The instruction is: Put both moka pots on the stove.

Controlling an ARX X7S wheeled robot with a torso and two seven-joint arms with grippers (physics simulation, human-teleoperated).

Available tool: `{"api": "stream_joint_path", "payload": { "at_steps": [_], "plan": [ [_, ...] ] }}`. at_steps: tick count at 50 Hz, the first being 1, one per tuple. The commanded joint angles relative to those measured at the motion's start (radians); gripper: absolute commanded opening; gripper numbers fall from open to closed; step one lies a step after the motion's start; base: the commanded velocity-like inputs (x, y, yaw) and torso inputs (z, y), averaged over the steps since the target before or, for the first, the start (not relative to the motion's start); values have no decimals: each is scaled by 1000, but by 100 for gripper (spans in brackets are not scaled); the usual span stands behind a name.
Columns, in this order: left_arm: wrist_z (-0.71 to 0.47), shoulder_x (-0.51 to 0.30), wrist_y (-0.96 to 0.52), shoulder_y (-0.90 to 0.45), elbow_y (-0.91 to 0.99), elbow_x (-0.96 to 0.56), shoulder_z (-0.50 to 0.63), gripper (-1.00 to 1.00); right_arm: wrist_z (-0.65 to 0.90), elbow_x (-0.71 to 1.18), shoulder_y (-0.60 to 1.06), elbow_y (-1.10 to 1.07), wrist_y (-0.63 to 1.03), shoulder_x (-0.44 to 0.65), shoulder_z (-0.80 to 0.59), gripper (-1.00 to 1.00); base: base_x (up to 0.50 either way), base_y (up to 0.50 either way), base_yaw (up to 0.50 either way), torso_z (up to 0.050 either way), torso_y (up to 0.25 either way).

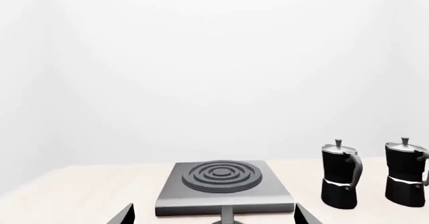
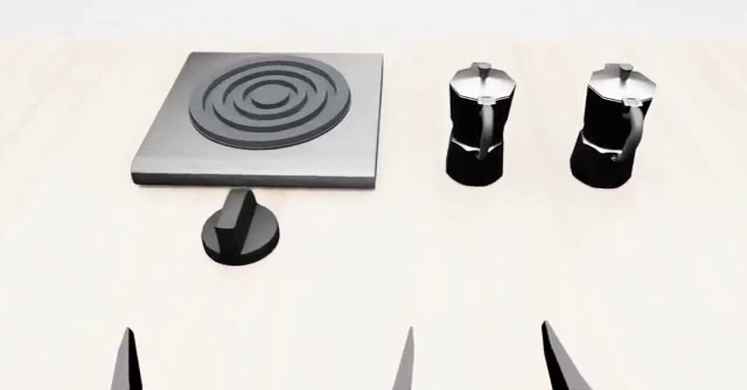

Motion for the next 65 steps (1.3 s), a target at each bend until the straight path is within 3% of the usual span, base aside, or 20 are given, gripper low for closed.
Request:
{"api": "stream_joint_path", "payload": {
  "at_steps": [1,65],
  "plan": [
    [-10,-8,3,-3,-8,-5,8,100,9,11,2,7,-5,8,-3,100,184,0,0,0,0],
    [-52,-47,6,-13,-14,-37,39,100,64,35,18,37,-23,54,-47,100,186,0,0,0,0]
  ]
}}
